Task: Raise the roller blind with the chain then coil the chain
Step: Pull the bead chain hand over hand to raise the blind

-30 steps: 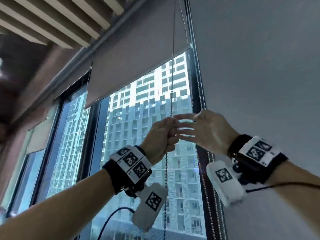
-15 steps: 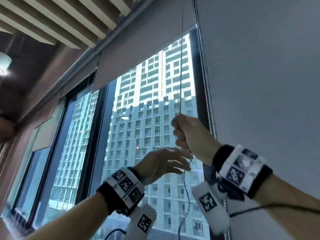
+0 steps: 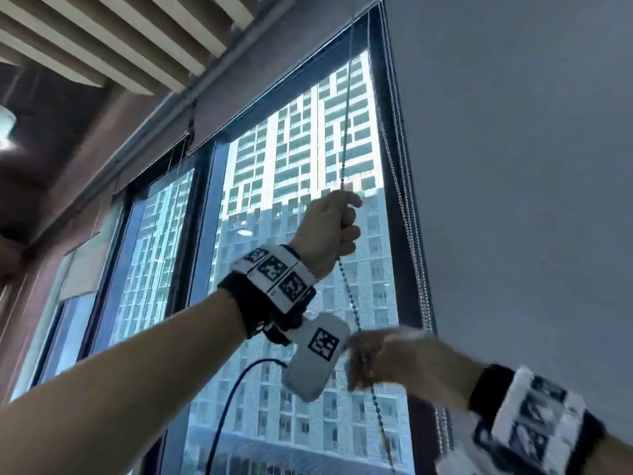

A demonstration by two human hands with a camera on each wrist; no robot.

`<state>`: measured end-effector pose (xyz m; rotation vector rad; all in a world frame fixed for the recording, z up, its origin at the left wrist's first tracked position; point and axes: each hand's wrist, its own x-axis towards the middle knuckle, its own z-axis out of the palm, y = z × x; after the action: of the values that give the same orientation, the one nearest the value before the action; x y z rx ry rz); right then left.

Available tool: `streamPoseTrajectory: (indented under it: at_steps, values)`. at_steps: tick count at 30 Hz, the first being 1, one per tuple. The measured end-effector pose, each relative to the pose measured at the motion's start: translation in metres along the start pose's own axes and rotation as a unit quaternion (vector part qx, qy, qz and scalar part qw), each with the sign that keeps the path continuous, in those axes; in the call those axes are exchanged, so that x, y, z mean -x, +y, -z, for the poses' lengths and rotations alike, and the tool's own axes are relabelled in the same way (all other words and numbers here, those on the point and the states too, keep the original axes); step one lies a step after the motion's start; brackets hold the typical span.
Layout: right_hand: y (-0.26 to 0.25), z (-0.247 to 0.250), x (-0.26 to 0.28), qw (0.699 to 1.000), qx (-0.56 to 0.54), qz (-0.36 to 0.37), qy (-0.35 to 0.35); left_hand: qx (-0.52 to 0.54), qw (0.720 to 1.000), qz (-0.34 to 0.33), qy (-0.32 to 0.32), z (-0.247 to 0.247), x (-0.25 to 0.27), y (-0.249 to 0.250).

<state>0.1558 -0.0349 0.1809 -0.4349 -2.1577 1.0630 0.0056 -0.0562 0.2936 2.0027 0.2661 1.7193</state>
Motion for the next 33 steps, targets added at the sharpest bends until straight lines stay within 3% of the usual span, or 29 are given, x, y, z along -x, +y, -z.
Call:
streamPoseTrajectory:
  at_steps: [4,9,13,15,18,21,24,28,30,31,33]
  values:
    - [-0.071,0.031,-0.029,0.978,-0.113,0.114,0.130,0.036,0.999,0.002,0.000,0.000,0.022,-0.013]
    - [-0.133,0.025,-0.064,0.948,-0.176,0.167,0.204,0.040,0.997,0.033,-0.059,-0.005,0.052,-0.035]
    - [-0.121,0.011,-0.078,0.947,-0.057,0.156,0.276,0.072,0.983,0.112,-0.129,0.009,0.073,-0.054]
    - [-0.112,0.006,-0.081,0.943,-0.012,0.173,0.284,0.096,0.973,0.143,-0.152,0.026,0.069,-0.053]
    - [-0.102,0.000,-0.077,0.943,0.017,0.193,0.270,0.116,0.975,0.146,-0.124,0.048,0.050,-0.043]
    - [-0.088,-0.006,-0.068,0.949,0.073,0.185,0.245,0.113,0.983,0.113,-0.086,0.055,0.029,-0.026]
    - [-0.077,-0.006,-0.064,0.950,0.057,0.182,0.246,0.118,0.987,0.079,-0.074,0.048,0.013,-0.009]
    - [-0.073,-0.003,-0.065,0.953,0.064,0.151,0.255,0.048,0.996,0.055,-0.045,0.031,0.001,0.000]
    - [-0.067,-0.002,-0.056,0.951,0.119,0.116,0.259,0.014,0.998,0.045,-0.029,0.027,-0.001,-0.003]
    - [-0.063,0.001,-0.050,0.935,0.178,0.106,0.289,0.006,0.999,0.039,-0.023,0.028,-0.001,-0.005]
    - [-0.050,0.018,-0.034,0.854,0.268,0.121,0.430,0.020,0.999,0.030,-0.013,0.031,0.003,-0.012]
